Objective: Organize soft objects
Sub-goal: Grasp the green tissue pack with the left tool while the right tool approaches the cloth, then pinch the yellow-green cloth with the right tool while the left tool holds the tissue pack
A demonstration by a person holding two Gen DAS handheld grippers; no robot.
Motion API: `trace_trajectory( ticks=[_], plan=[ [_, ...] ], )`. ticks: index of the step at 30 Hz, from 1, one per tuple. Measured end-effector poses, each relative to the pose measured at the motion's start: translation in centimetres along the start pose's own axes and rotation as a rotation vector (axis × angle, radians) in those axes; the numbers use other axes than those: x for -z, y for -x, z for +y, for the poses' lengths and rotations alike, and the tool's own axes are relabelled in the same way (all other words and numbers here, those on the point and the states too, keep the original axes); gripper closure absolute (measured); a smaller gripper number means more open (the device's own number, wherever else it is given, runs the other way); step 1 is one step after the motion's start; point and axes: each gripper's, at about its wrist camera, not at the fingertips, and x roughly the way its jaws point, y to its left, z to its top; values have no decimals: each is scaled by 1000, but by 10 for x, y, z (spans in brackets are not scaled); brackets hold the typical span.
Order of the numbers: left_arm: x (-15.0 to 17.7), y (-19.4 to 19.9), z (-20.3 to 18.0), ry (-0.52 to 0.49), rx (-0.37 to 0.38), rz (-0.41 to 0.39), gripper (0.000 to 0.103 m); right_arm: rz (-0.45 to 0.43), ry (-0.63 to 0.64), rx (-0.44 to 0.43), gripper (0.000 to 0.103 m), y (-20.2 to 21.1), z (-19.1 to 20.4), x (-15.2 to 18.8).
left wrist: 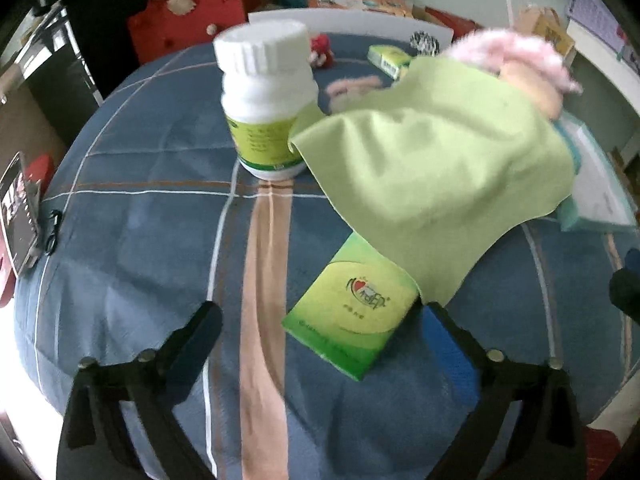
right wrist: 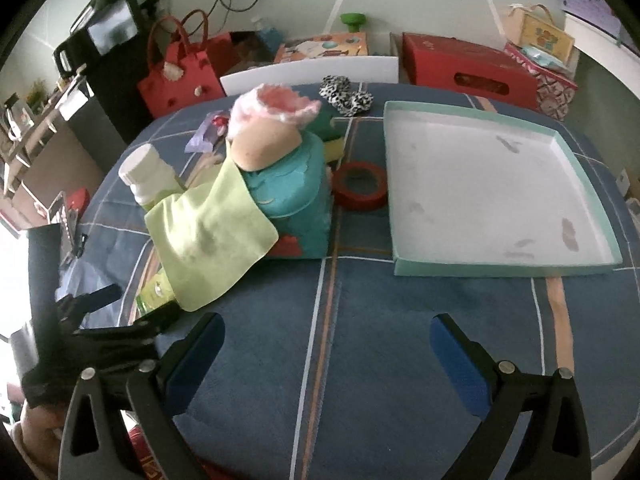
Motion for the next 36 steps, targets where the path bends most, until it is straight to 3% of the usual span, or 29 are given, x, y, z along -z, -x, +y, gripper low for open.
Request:
trace_trajectory(
  ticks=[7,10,17,24,30,36],
  plan=[
    [-5,-7,-3,-13,39,-9,30,26,13,-9,0,-9,5,-2],
    [-6,-4,0,-2,57,-20,45,26,26,-10,0,-10,8,-3],
    [-1,7,13,48,106,-49,50,-25,66,-39,0,-5,21,-9],
    [-1,27,31,88,98,-83,52,-125,69,-37,2,7,27,-26],
    [-12,57,38,107,37,-114,52,-171,110,-52,4,15,44,-41],
    [-11,67,48,133,6,-119,52,-124,203,-102,19,-1,80,-43]
  ],
)
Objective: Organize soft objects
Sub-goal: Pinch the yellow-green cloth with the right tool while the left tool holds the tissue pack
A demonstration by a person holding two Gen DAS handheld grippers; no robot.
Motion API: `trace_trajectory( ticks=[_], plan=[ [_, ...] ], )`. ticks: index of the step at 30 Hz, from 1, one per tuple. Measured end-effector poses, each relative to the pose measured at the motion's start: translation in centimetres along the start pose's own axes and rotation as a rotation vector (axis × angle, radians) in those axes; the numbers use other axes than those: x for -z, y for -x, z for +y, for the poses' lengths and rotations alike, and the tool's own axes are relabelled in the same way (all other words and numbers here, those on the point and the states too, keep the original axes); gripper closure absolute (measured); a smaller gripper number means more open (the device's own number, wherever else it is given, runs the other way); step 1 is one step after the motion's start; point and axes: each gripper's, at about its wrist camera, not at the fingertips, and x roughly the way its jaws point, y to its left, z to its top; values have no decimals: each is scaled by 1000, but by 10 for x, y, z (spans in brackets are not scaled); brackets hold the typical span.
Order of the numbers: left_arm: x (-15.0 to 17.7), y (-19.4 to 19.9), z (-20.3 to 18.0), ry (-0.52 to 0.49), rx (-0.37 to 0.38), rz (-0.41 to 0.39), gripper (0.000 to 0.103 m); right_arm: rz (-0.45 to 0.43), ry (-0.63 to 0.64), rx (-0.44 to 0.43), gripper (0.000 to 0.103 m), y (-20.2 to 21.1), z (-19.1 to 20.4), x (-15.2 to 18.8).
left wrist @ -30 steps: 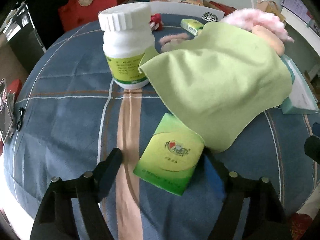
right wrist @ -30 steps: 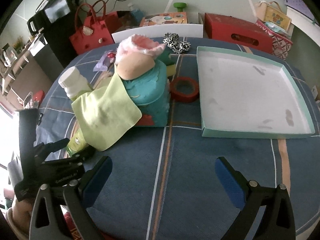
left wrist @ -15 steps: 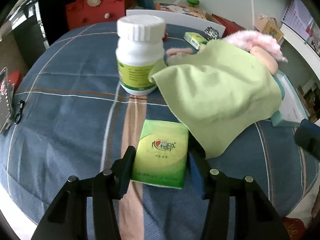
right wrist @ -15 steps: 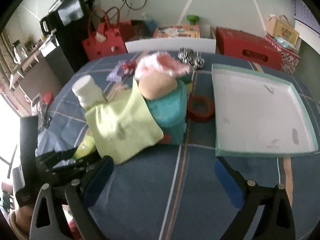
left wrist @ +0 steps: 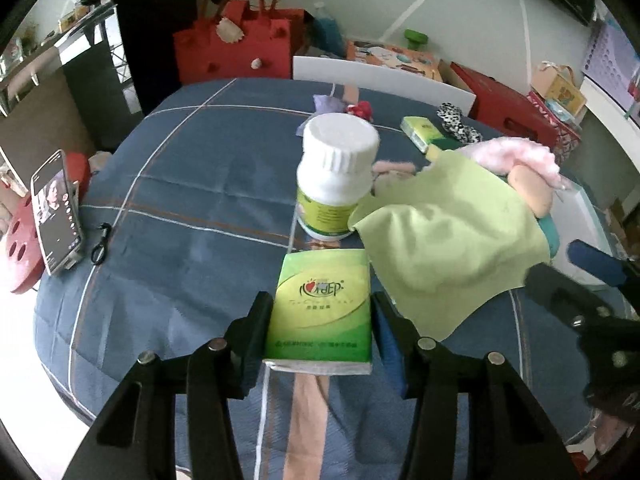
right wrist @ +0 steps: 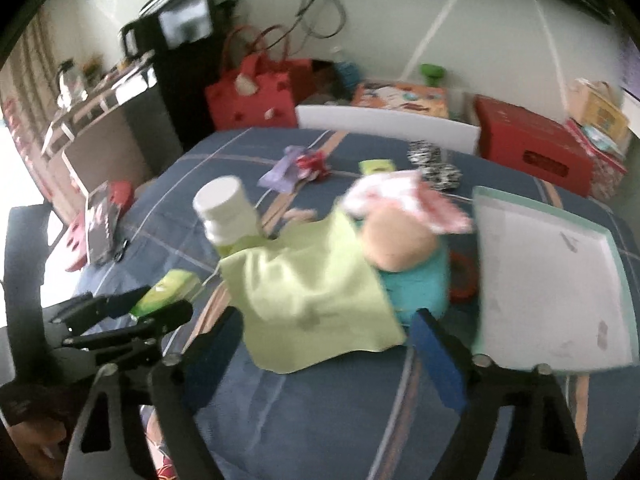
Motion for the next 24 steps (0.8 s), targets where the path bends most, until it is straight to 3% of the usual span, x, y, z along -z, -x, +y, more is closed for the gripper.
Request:
trace_trajectory(
  ticks=[5,14,24],
  plan=[
    [3,-5,12,32,4,18,52,41,62,-16,31,-20,23,0],
    [4,-7,35,92,11,7,52,82,183,53,47,-48,47,-14],
    [5,-14,45,114,37,13,52,134,215,89,63,-78,50,-22]
  ],
)
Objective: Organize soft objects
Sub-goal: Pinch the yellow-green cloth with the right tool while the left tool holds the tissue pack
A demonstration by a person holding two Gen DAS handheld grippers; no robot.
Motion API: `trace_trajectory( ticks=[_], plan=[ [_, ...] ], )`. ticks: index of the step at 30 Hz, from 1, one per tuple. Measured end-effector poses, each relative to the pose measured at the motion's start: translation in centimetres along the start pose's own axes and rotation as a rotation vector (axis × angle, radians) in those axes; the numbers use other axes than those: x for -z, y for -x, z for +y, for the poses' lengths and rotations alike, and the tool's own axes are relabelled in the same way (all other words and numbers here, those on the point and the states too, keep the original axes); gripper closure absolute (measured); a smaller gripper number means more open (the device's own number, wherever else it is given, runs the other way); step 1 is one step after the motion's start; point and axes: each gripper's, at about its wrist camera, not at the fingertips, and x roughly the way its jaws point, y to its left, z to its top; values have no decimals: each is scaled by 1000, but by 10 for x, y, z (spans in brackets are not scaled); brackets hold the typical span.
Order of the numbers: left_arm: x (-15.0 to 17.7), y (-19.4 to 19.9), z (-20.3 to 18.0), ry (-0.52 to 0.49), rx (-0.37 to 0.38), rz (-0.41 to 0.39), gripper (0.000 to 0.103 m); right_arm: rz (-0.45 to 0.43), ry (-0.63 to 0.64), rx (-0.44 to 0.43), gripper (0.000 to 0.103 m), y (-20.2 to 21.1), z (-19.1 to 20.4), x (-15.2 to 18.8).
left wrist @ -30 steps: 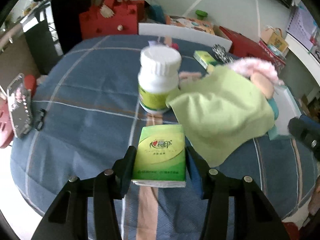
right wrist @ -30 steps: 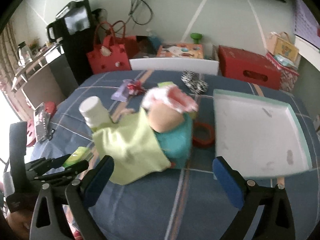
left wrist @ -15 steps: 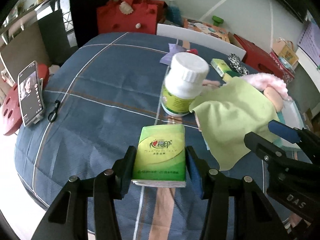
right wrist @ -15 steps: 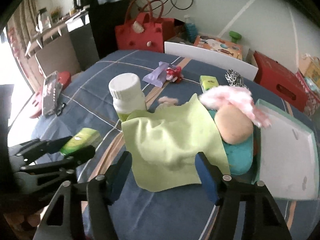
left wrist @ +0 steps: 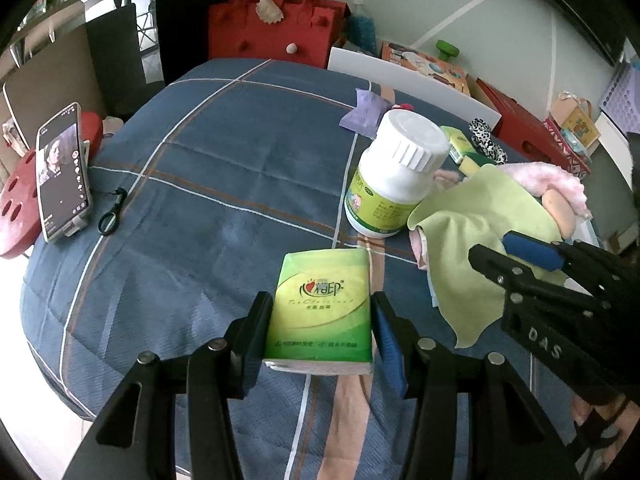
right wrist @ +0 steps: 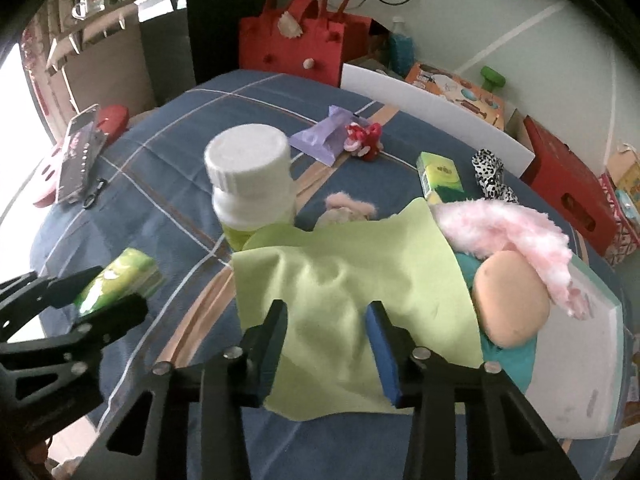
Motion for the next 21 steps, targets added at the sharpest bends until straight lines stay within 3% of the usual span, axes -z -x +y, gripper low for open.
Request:
trace_trajectory(
  ticks=[4,11,21],
  plan=[
    [0,-3,2,12,2,6,52,16,-23,-7,71,-8,-3,1],
    [2,-10,1,8,14,22,52,14,-37,0,94,-13,-5,3],
    [2,-11,6,22,20,22,52,-46,-33,-23,92,1,-2,-2]
  ],
)
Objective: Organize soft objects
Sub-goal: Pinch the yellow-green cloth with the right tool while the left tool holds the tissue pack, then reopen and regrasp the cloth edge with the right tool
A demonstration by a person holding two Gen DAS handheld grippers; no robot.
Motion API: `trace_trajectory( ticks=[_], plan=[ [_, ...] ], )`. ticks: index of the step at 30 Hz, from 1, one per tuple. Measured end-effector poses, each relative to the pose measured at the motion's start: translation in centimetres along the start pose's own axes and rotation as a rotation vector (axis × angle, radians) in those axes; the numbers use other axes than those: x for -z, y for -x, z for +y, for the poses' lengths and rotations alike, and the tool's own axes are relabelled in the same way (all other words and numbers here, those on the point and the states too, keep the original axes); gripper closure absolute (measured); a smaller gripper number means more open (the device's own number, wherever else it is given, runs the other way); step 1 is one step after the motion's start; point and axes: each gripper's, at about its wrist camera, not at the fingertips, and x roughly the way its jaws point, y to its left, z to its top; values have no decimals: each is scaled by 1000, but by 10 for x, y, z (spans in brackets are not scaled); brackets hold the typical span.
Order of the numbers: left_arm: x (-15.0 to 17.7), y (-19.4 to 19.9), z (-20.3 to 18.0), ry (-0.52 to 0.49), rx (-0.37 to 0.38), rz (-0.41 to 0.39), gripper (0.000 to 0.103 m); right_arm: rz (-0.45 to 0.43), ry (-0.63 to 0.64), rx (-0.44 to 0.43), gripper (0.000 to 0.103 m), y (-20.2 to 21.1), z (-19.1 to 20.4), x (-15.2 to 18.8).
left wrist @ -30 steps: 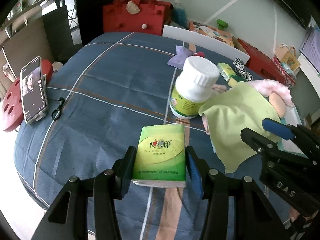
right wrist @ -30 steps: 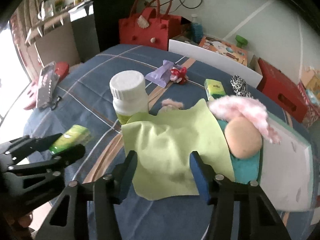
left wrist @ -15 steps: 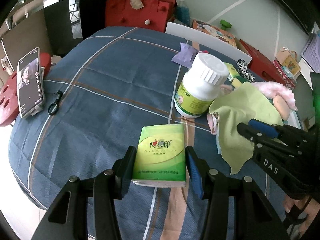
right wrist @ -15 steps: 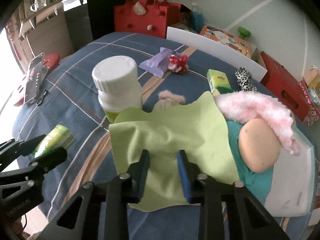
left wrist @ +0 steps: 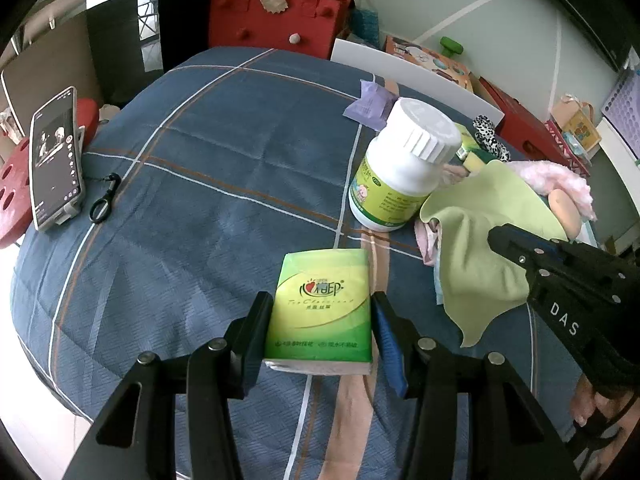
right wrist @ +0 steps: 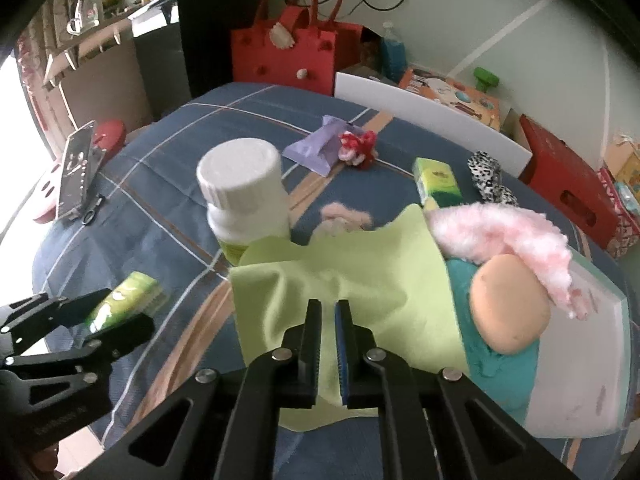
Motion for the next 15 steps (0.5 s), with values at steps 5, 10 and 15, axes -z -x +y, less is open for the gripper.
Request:
trace_trajectory(
  ticks=[5,10,15],
  plan=[
    [0,3,5,9,4,-8,52,-9,28,-3,35,-2,11,-3],
    [0,5,8,19,11,-14,52,-18,80,32,34,-8,23,-9],
    [0,4,15,36,11,-12,52,9,111,66,34,-22,29,-12]
  ],
)
